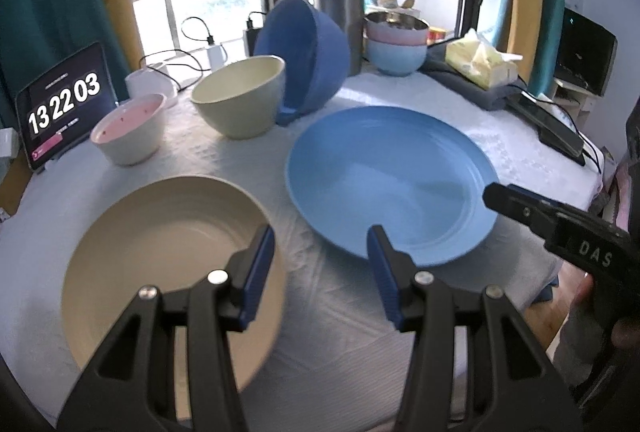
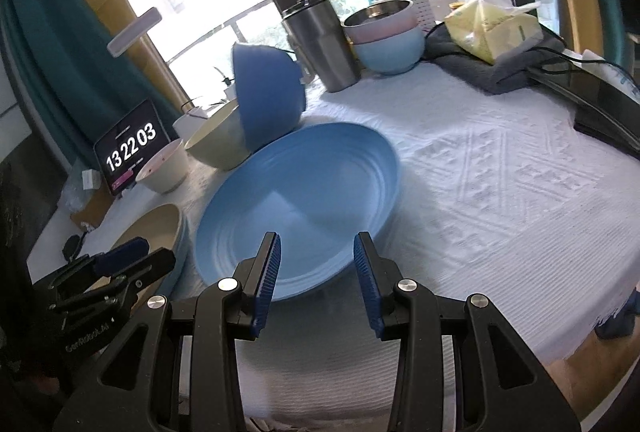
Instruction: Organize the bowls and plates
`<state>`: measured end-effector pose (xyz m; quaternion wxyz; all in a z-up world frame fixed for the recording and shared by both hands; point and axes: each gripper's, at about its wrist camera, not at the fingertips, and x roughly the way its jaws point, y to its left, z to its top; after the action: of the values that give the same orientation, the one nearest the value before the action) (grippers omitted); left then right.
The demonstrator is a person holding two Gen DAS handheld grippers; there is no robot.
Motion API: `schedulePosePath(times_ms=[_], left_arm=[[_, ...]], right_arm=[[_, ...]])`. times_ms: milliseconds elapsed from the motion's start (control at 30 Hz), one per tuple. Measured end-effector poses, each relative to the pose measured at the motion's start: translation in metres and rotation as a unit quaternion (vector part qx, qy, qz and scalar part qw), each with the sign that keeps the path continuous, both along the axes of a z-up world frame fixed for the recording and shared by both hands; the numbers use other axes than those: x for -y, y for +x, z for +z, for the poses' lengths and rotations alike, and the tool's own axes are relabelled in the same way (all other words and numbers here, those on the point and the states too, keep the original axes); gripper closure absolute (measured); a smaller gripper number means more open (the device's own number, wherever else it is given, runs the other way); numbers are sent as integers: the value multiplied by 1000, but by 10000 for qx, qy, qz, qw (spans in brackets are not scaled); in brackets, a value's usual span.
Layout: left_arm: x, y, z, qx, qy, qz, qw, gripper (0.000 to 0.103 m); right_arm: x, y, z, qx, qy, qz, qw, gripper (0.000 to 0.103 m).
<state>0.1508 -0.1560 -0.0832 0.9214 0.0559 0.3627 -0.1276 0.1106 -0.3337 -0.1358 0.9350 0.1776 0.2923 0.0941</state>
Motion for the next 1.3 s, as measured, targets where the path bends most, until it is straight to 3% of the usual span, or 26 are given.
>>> schedulePosePath(times_ms=[333, 800, 1000, 1133, 1300], left_arm=[[27, 14, -14, -256, 185, -125, 9994, 53], [29, 31, -26, -468, 262, 80, 9985, 53], [33, 34, -29, -431, 352, 86, 9984, 53], [29, 33, -28, -413, 41, 36, 9991, 53], [32, 30, -28, -363, 6, -83, 9993, 57]], right_arm=[[27, 12, -9, -111, 103, -125, 9998, 63], [33, 35, -19, -277, 233, -81, 9993, 63], [31, 36, -21, -250, 177, -32, 9995, 74], [30, 32, -20, -237, 110, -60, 9996, 74], [33, 26, -19, -219, 35, -148, 9996, 74]])
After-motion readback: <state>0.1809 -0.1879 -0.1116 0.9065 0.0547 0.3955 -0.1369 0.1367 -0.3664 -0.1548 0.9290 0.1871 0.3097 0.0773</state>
